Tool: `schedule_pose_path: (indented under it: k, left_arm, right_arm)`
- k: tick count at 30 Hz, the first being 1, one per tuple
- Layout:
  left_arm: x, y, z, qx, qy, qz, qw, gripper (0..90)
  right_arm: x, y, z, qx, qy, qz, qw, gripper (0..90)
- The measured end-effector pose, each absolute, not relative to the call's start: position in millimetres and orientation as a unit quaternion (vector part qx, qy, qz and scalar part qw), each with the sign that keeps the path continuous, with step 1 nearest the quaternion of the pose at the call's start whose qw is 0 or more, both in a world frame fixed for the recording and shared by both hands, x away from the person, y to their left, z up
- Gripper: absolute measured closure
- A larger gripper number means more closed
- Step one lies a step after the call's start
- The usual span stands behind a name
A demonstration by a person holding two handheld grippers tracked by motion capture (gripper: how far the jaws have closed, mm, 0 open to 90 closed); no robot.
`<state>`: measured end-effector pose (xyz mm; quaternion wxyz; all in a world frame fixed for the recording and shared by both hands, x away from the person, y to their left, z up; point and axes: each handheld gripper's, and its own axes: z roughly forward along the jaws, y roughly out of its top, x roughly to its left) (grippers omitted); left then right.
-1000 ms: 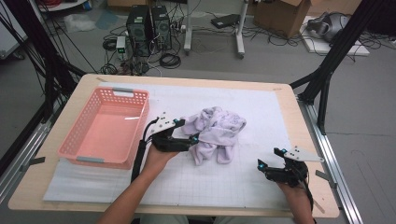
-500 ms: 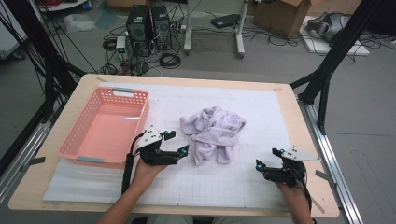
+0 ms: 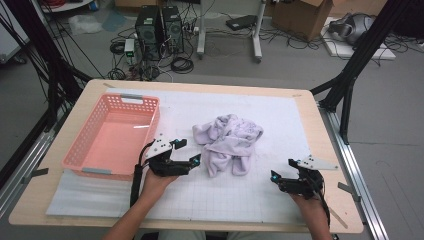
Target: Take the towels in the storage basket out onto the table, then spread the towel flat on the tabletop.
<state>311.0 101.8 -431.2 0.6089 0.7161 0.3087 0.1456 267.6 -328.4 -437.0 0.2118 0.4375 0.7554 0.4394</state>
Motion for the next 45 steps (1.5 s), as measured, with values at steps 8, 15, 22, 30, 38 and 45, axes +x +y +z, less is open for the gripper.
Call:
schedule_pose_path:
  k: [8,15,22,30,38,45]
  left_arm:
    - [310,101,-433,0.714,0.318,0.142,0.607,22.0]
    - [311,100,-434,0.716,0.319,0.138,0.606,22.8]
    - [312,100,-435,0.717,0.323,0.139,0.602,24.3]
    - [311,100,-436,0.722,0.323,0.135,0.596,25.0]
    - [311,99,-438,0.725,0.324,0.132,0.593,25.3]
    - [310,101,-438,0.725,0.325,0.131,0.593,26.5]
  right_arm:
    - [267,-324,-433,0.435,0.752,0.447,0.214,16.7]
    - [270,-314,-431,0.431,0.754,0.450,0.206,17.6]
    - [283,-277,-433,0.401,0.780,0.447,0.174,19.5]
    - [305,-235,-446,0.383,0.819,0.399,0.155,34.8]
    - [305,-238,-444,0.377,0.832,0.368,0.173,84.6]
    - [293,-281,-435,0.404,0.815,0.374,0.184,85.5]
